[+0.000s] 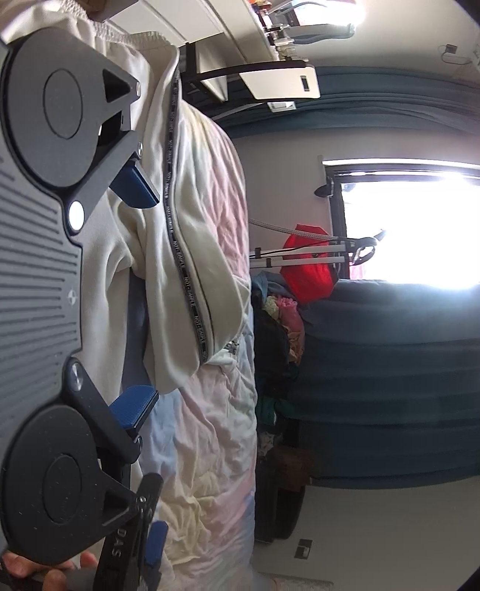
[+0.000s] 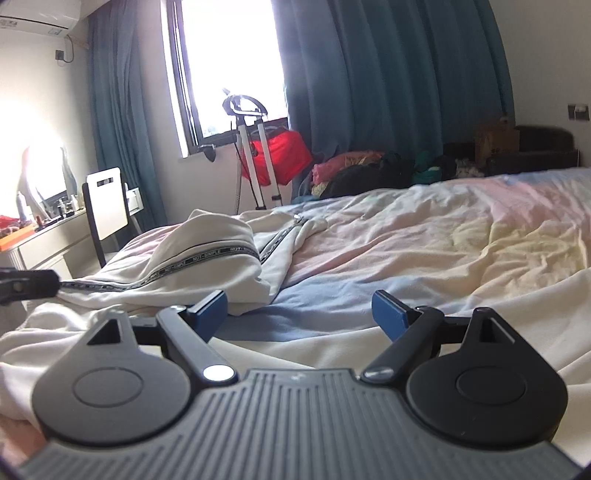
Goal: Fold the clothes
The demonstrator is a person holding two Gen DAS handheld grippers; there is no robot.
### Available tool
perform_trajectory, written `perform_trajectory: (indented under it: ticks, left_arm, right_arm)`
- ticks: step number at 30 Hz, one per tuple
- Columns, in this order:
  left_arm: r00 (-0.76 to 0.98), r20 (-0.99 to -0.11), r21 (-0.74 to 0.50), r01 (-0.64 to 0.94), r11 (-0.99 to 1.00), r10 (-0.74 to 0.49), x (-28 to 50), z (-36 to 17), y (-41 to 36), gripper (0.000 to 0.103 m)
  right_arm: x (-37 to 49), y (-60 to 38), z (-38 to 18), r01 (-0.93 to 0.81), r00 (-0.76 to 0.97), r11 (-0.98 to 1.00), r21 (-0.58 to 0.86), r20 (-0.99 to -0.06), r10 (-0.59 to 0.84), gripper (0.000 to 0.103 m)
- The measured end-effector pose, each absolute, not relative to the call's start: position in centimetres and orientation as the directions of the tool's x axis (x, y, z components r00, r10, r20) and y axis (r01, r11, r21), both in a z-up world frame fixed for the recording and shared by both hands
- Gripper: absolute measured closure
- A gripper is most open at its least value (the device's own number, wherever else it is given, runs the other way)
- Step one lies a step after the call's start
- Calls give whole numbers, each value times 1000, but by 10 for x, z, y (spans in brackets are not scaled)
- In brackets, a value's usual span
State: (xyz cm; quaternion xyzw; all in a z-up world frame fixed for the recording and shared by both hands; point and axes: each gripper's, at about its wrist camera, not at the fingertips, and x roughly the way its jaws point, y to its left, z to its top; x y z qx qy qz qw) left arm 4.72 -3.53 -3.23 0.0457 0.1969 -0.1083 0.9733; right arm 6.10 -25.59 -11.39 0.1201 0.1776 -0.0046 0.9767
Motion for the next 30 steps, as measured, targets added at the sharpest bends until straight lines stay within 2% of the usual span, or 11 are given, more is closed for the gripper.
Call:
perform_trajectory:
  ticks: [4, 10, 11, 13, 14, 15, 18, 21, 22, 24, 30]
  left_arm:
    - [920, -341, 56, 227, 972, -195, 33, -18, -27, 0]
    - [940, -294, 56, 198, 979, -174, 42, -32, -12, 0]
    - [945, -289, 73, 182, 981, -154, 48, -38, -10, 0]
    - [952, -284, 119, 150, 981, -111, 62, -52, -7, 0]
    - [952, -291, 130, 136, 982, -93, 70, -58, -5, 0]
    - [948, -306, 122, 128, 984, -86, 78, -63, -3, 0]
    - [926, -363, 52, 134, 990, -107, 102, -78, 4, 0]
    - [903, -409, 2, 147, 989, -133, 120, -93, 7, 0]
    - [899, -416, 3, 153, 988, -138, 124, -97, 7, 0]
    - [893, -427, 10, 162, 987, -142, 130, -106, 4, 0]
    - [889, -435, 25, 169, 985, -141, 136, -116, -3, 0]
  right_arm:
    - [122, -278, -109, 36, 914, 912, 408, -384, 135, 16]
    - [263, -300, -123, 112, 881, 840, 532, -443, 164, 18]
    - [288, -303, -129, 118, 874, 821, 558, -451, 180, 23]
    - [329, -305, -141, 144, 870, 805, 575, -461, 174, 23]
    - [348, -304, -147, 158, 868, 796, 584, -466, 170, 24]
    - [363, -302, -155, 168, 862, 795, 583, -478, 168, 30]
    - [408, -295, -176, 199, 845, 793, 577, -511, 160, 35]
    - [435, -286, -185, 168, 863, 828, 534, -486, 138, 37]
    - [442, -284, -187, 171, 869, 830, 531, -478, 127, 44]
    - [452, -282, -185, 188, 875, 828, 529, -474, 104, 84]
    - [434, -283, -144, 194, 922, 860, 471, -387, 3, 90]
